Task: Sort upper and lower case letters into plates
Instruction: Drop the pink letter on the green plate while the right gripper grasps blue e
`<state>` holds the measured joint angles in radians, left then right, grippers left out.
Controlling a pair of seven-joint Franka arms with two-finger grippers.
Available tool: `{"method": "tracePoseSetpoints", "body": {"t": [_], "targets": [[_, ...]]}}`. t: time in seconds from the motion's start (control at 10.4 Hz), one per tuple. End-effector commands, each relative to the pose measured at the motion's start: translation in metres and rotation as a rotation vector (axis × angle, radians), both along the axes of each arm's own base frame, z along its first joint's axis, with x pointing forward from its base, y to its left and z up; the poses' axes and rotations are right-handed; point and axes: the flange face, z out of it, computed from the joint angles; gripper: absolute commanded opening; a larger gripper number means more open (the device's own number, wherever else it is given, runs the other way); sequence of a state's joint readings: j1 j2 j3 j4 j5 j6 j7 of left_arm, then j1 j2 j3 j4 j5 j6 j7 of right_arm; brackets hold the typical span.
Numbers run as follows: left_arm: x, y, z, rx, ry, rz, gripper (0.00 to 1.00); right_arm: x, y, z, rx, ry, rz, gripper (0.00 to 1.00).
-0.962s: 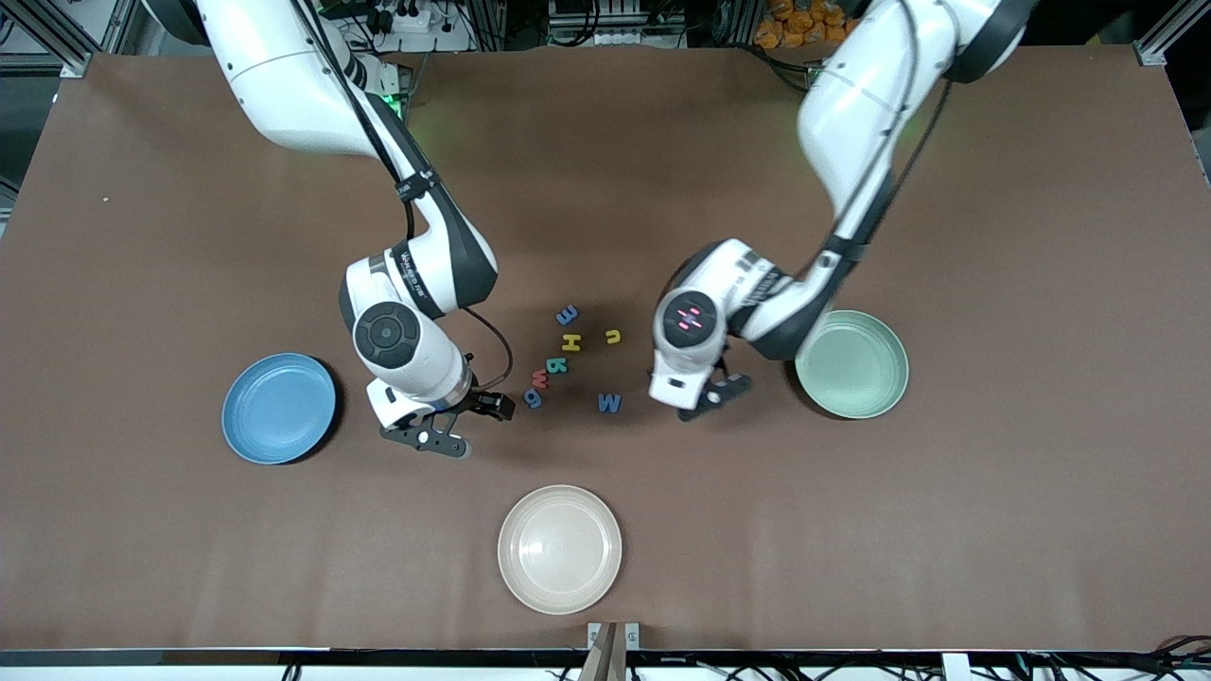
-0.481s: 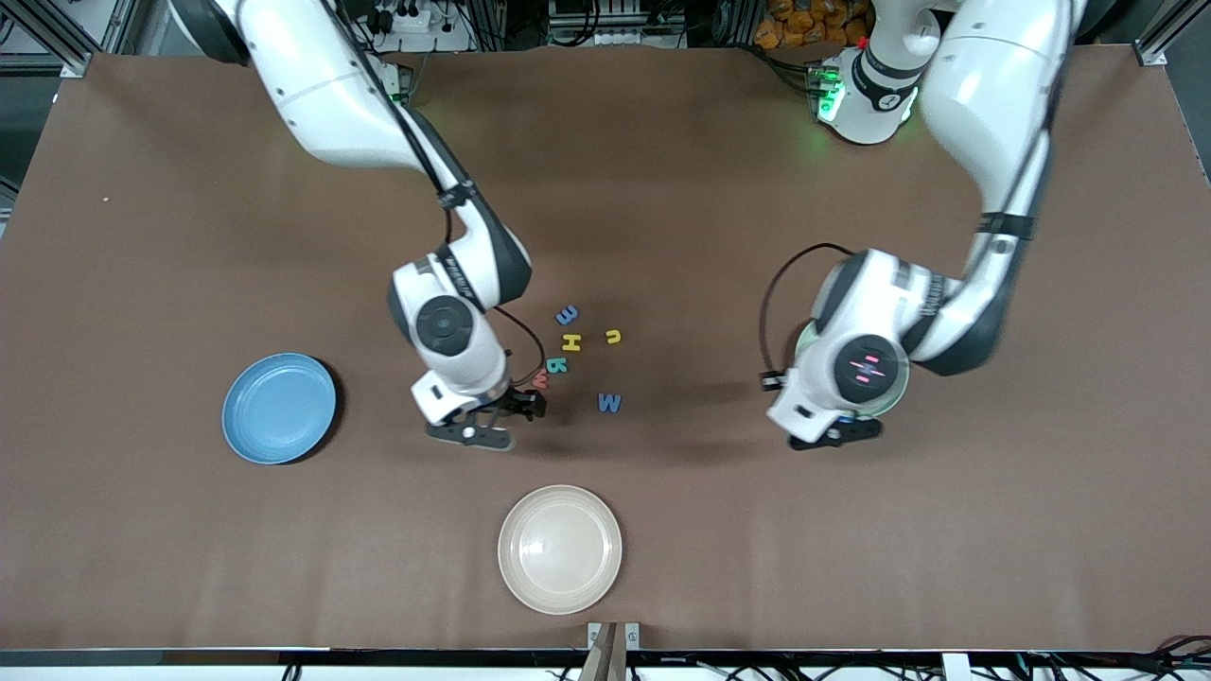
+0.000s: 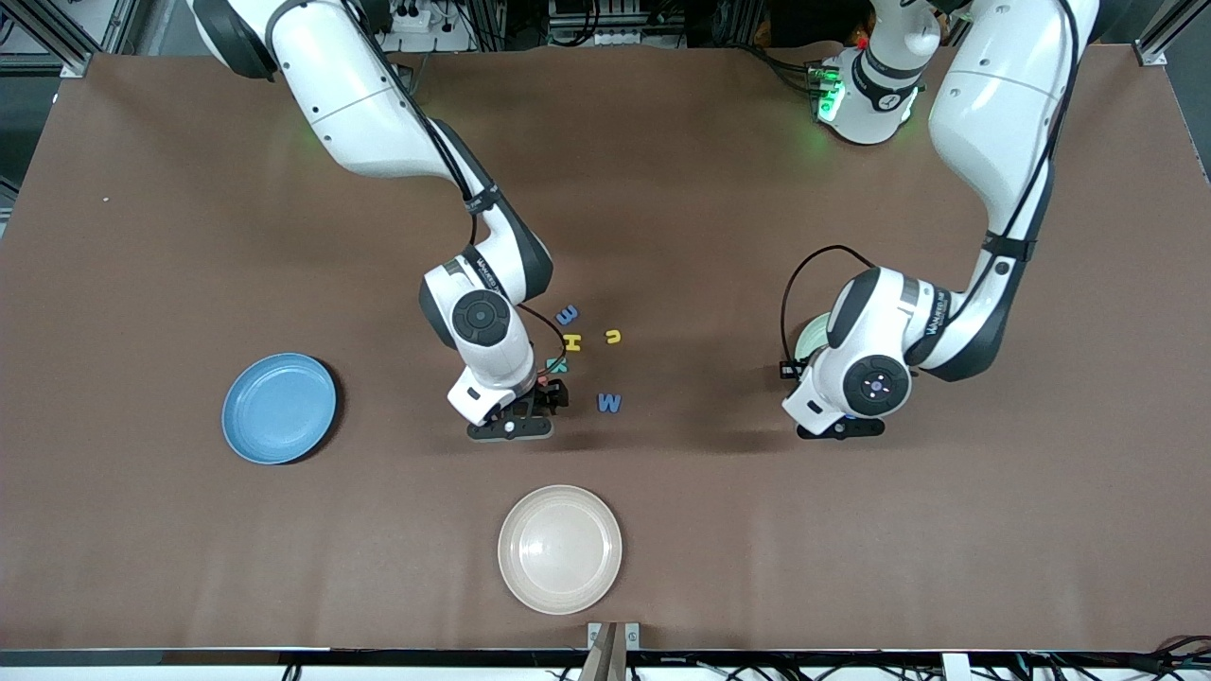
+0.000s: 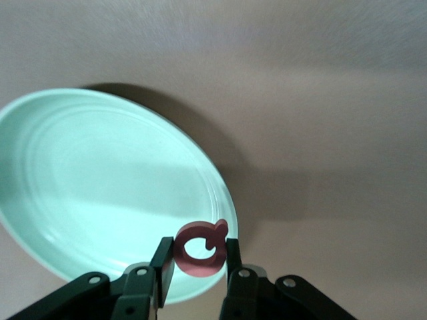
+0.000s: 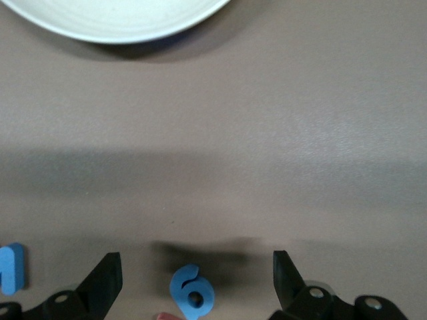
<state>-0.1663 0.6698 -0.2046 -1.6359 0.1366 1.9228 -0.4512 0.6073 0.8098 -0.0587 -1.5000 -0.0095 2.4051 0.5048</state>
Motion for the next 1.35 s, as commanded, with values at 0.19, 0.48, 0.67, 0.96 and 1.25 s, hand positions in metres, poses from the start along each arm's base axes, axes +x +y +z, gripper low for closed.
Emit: {"method": "tracePoseSetpoints", "body": {"t": [0.19,0.48,0.67,0.96,1.25], "targets": [[-0.013,0.01,-0.005,0.025,-0.039,-0.052,1.0,-0.017,-0.003,-0.012,-0.049,0.076,0.042,1.0],[-0.008,0.002,0.004,0.004,-0.053,-0.019,1.0,-0.018,-0.001,-0.011,-0.052,0.082,0.042,1.0],[-0.001,-0.014,0.019,-0.057,-0.058,0.141,1.0,-0.018,0.003,-0.009,-0.043,0.068,0.048,1.0],[-0.005,-0.084,0.029,-0.064,-0.089,0.285,1.0,-0.016,0.006,-0.008,-0.03,0.045,0.056,1.0],[-0.005,-0.133,0.02,-0.082,-0.152,0.375,1.0,-0.016,0.005,-0.01,-0.032,0.047,0.068,1.0]]}}
